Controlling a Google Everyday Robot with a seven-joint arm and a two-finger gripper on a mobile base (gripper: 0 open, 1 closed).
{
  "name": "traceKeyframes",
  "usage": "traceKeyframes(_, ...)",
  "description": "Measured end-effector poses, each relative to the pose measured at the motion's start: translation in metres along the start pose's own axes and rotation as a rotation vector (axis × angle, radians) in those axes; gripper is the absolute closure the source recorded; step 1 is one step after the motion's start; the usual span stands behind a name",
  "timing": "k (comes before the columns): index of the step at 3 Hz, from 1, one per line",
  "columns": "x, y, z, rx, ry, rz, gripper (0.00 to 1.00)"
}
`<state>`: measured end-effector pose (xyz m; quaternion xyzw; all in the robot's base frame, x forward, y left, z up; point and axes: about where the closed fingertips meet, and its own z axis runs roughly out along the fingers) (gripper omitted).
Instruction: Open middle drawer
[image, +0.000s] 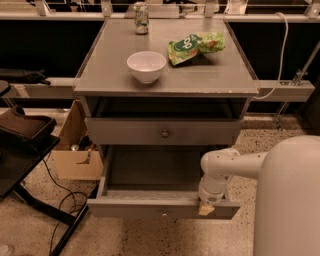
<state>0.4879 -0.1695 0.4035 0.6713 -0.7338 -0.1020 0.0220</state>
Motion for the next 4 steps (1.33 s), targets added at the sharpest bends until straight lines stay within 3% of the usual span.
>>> traceKeyframes(1,0.000,-0.002,0.000,0.000,0.000,0.000,0.07)
traceKeyframes(2,-0.012,0.012,-0.057,0.062,0.030,-0.056,0.00)
traceKeyframes(3,-0.033,0.077,-0.126,0.097,0.082,-0.141,0.00)
traceKeyframes(4,-0.039,0.115,-0.221,0.239,0.094,-0.191,0.00)
